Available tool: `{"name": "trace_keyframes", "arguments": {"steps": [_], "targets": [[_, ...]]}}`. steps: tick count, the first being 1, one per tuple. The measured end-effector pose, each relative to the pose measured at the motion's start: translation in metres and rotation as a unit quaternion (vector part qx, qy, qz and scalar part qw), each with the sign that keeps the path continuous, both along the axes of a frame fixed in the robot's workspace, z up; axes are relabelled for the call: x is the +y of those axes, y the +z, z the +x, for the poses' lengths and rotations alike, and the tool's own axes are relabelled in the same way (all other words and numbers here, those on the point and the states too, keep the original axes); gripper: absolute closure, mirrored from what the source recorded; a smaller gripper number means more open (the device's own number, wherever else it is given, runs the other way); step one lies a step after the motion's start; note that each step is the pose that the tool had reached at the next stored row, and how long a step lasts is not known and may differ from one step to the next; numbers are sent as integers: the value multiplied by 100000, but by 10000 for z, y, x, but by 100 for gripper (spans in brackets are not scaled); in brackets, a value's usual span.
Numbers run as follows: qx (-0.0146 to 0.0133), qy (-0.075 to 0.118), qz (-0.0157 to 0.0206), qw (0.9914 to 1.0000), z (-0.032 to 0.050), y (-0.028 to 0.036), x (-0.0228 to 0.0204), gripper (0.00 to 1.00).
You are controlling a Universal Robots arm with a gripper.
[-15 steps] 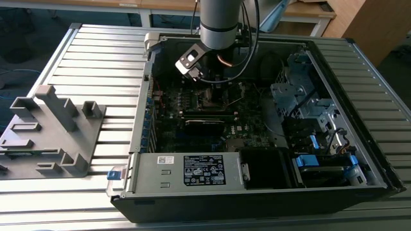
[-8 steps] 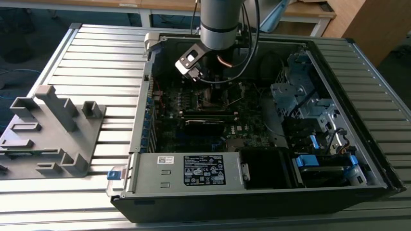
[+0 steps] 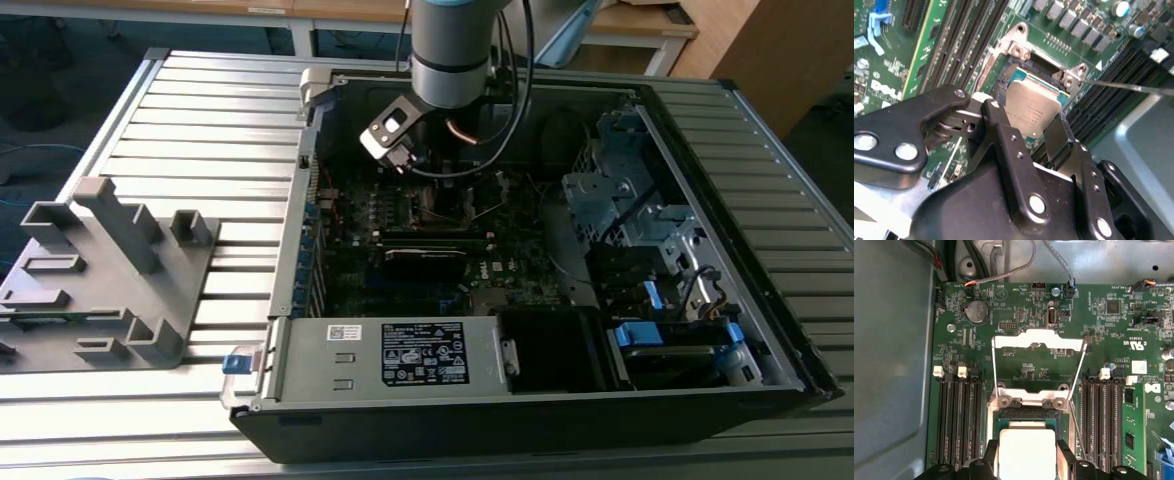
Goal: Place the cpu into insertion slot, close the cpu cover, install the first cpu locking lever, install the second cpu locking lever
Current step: 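Place the cpu into insertion slot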
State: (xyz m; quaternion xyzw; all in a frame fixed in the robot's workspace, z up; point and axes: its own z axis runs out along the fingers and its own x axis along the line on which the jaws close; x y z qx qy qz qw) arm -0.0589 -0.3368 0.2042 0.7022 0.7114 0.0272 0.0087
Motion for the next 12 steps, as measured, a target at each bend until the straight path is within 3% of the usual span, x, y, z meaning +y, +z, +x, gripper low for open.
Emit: {"name": "trace_keyframes", "arguments": {"steps": [4,12], "targets": [[6,46,-2,100000,0,-47,0,46],[-2,41,-42,100000,16,-57,-1,46]]}}
